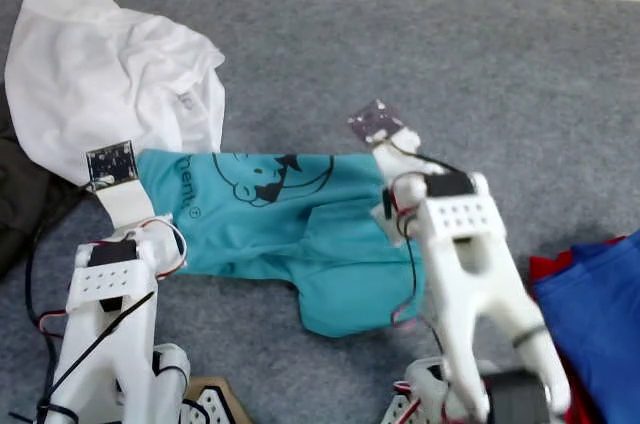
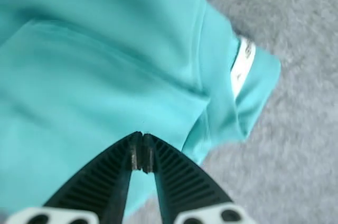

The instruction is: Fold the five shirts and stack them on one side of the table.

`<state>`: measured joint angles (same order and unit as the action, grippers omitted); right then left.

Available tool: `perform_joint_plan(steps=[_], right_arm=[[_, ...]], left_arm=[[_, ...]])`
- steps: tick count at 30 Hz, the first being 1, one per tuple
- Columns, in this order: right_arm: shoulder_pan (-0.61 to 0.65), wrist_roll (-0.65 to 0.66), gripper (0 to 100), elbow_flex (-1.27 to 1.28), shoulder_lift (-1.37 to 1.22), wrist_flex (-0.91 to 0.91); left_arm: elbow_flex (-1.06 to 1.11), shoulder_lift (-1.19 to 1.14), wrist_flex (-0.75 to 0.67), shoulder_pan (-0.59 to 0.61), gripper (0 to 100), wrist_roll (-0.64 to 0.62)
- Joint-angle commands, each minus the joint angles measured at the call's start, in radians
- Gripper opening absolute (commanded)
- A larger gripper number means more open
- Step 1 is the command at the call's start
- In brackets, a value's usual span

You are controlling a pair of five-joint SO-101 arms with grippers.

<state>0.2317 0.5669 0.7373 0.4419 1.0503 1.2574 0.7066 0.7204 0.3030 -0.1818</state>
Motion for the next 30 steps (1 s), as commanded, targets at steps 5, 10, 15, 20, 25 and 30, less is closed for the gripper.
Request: perform_joint_plan(steps=[5, 10, 15, 20, 25, 30], right_arm=[[0.133, 0.338, 15.5, 0.219, 0.323, 0.328], [0.133, 0.465, 18.8, 0.262, 0.352, 0.326], [0.097, 0.582, 22.1, 0.289, 0.263, 0.326], [0.015, 0.744, 31.1, 0.291, 0.16, 0.326], [-0.004, 0.772, 31.1, 0.282, 0.09, 0.237], [0.007, 0.769, 31.1, 0.278, -0.008, 0.136]], left_arm=[[-0.005, 0.007, -0.014, -0.013, 1, -0.002], [-0.005, 0.007, -0.014, -0.01, 1, -0.002], [-0.005, 0.007, -0.014, -0.01, 1, -0.002], [-0.001, 0.007, -0.032, -0.01, 1, -0.002], [0.001, 0.007, -0.043, -0.01, 1, -0.002], [0.001, 0.007, -0.043, -0.01, 1, -0.002]])
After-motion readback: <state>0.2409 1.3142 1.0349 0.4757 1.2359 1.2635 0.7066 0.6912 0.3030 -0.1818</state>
